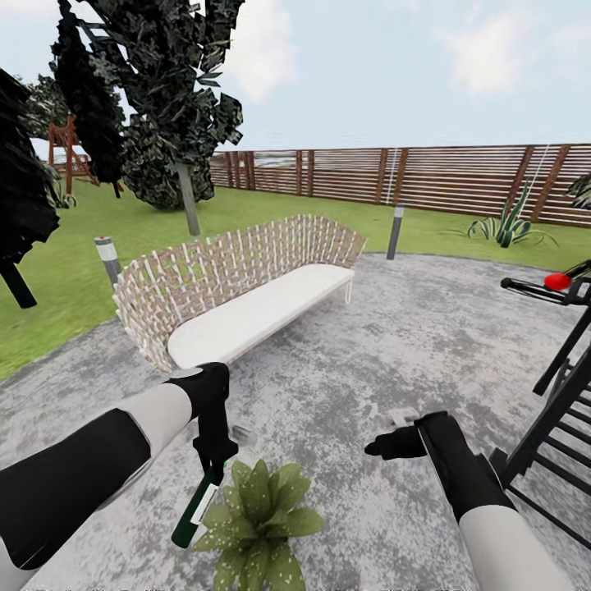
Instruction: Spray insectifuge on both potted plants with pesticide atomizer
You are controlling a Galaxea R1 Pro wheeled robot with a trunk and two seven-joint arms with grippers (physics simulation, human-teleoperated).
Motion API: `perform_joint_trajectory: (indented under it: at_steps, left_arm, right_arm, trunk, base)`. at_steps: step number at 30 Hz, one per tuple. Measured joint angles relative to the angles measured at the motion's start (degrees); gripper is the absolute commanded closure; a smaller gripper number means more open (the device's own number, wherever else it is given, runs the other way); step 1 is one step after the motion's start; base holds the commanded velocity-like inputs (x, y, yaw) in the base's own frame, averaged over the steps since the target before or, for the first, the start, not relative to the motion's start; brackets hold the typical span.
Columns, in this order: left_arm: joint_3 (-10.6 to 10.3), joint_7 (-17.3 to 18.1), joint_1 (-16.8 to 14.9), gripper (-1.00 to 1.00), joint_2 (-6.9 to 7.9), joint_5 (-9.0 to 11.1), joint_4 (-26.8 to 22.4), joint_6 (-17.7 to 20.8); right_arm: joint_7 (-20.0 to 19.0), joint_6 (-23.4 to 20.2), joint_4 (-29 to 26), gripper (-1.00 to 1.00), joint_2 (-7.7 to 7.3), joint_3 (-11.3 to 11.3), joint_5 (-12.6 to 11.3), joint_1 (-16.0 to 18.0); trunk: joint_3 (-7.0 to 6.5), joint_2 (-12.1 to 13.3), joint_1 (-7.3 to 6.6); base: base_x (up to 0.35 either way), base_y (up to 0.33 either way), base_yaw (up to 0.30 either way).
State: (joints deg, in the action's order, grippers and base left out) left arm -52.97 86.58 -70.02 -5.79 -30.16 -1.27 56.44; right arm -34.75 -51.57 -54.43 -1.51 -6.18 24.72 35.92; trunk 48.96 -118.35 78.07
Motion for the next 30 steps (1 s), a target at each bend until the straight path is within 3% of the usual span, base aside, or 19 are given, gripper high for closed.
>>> perform_joint_trajectory:
  at_steps: [9, 18, 30]
  left_arm:
    - [-0.2, 0.0, 0.0, 1.0, -1.29, -0.1, 0.0, -0.1]
    - [-1.6, 0.0, 0.1, 1.0, -3.62, -0.1, 0.0, -0.1]
    - [-1.8, 0.0, 0.1, 1.0, -4.21, -0.1, 0.0, -0.1]
  right_arm:
    - [0.0, 0.0, 0.0, -1.0, 0.0, 0.0, 0.0, 0.0]
    - [0.0, 0.0, 0.0, -1.0, 0.0, 0.0, 0.0, 0.0]
    - [0.1, 0.0, 0.0, -1.0, 0.0, -0.1, 0.0, 0.0]
  trunk:
    - [0.8, 0.0, 0.0]
    - [1.63, 0.0, 0.0]
    - [2.67, 0.0, 0.0]
  base:
    - [0.0, 0.0, 0.0]
    - [0.0, 0.0, 0.0]
    - [0.0, 0.0, 0.0]
